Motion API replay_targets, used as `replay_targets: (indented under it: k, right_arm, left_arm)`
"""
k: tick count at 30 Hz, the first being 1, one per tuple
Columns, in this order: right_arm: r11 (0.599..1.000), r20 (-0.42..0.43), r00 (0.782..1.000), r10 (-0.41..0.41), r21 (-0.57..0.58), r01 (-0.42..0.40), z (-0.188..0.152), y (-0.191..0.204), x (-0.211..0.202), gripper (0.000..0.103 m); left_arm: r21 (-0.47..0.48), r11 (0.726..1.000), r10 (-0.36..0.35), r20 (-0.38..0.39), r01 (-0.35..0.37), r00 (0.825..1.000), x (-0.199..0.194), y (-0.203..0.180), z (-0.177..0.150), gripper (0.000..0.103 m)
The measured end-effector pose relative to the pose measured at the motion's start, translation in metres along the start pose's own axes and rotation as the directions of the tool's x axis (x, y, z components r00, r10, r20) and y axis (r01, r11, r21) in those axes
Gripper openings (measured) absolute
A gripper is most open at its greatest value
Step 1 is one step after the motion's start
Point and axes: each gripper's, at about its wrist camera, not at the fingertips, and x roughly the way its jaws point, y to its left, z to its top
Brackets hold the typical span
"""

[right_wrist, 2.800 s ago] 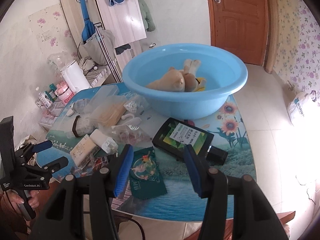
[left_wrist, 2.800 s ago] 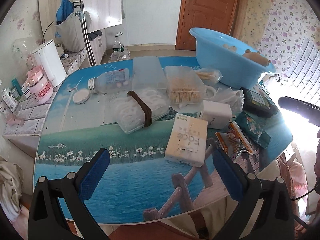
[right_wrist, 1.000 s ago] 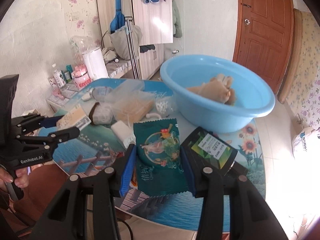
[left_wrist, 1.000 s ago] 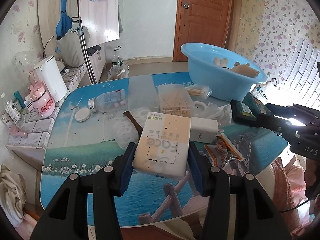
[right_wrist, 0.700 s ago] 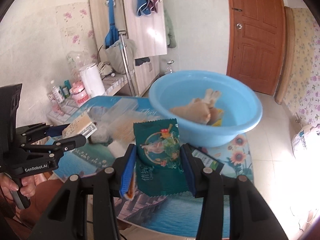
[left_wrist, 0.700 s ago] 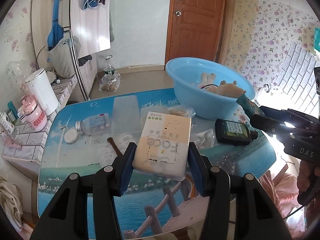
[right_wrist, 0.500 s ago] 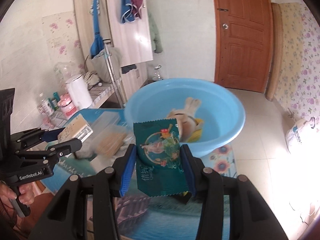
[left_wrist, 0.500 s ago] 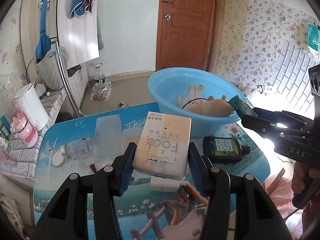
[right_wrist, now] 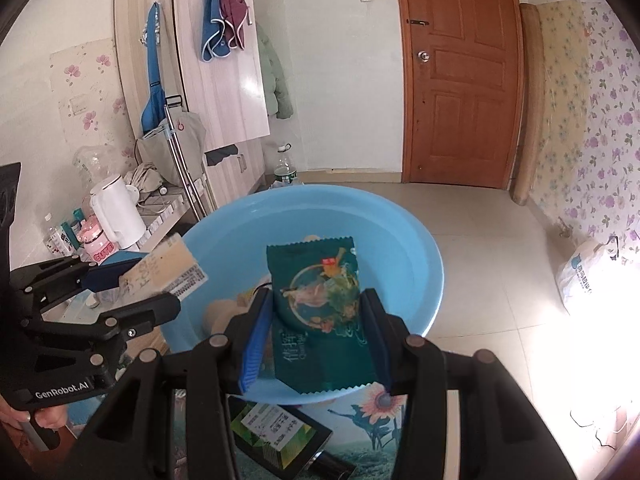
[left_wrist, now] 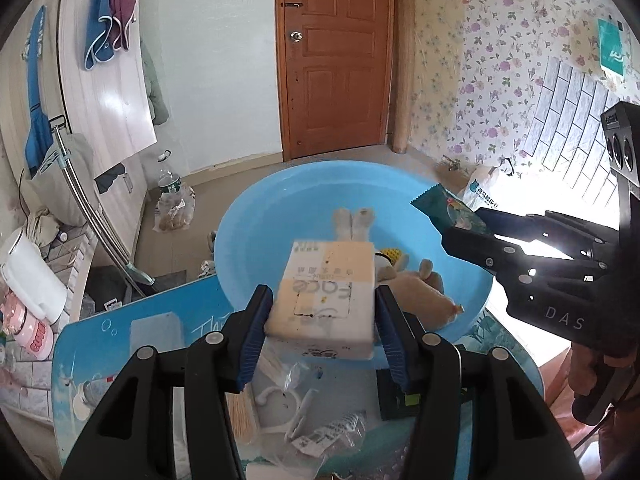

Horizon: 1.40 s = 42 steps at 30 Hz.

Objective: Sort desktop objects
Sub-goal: 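Carry the tissue box and green packet over the basin with both tools, then open both tools to drop the box and packet into the basin, then grasp the orange snack wrappers on the table with the right tool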

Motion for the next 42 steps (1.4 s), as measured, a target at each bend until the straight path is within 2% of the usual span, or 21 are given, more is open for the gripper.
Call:
replay_targets:
  k: [1,5,16,21,23,24,26,33,39,42]
  right_arm:
    - [1.0,-0.001,1.0,0.0,-0.001,0.0,0.002,-0.001,0.003,0.044]
    - [1.0,0.002,1.0,0.002,-0.002,-0.002,0.007,-0.004,0.012,0.044]
    - [1.0,-0.009,1.0,0.001,-0.001,-0.001,0.007,0.0,0.015,0.044]
    - [0.999,-0.024,0.999,-0.037,-0.02,0.037,0.009,0.005,0.017,0.048]
    - [0.999,-0.03,0.999,-0.037,-0.013,0.037,0.01,0.007,0.017,0.055]
    - [0.999,-0.033,0.999,-0.035,-0.009,0.035,0.01,0.008,0.016,0.061]
    - [1.0,-0.034,0.999,-0.023,-0.005,0.022,0.008,0.011,0.012,0.064]
    - [1.0,-0.027,1.0,-0.015,-0.01,0.015,-0.004,0.029,-0.012,0.064]
    - [1.0,-0.016,1.0,0.023,0.005,-0.023,-0.026,0.049,-0.033,0.065]
    - [0.999,-0.023,0.999,0.035,-0.016,-0.035,-0.046,0.064,-0.04,0.065]
  left_arm:
    - [0.004,1.0,0.007,0.0,-0.007,1.0,0.004,0.0,0.003,0.052]
    - [-0.013,1.0,-0.004,0.001,0.004,1.0,0.011,0.0,0.011,0.073]
    - [-0.05,0.999,0.021,0.007,-0.02,1.0,-0.003,0.016,0.005,0.082]
    - [-0.09,0.995,0.049,-0.007,-0.049,0.999,-0.018,0.032,-0.009,0.096]
    - [-0.11,0.992,0.065,-0.009,-0.066,0.998,-0.025,0.038,-0.015,0.102]
    - [-0.121,0.99,0.073,-0.011,-0.074,0.997,-0.029,0.043,-0.019,0.103]
    - [-0.139,0.986,0.09,-0.02,-0.092,0.996,-0.035,0.052,-0.029,0.103]
    - [-0.181,0.968,0.165,-0.071,-0.176,0.984,-0.053,0.086,-0.072,0.103]
    - [-0.216,0.944,0.232,-0.1,-0.249,0.968,-0.071,0.111,-0.124,0.103]
    - [-0.24,0.936,0.227,-0.15,-0.258,0.962,-0.074,0.121,-0.153,0.103]
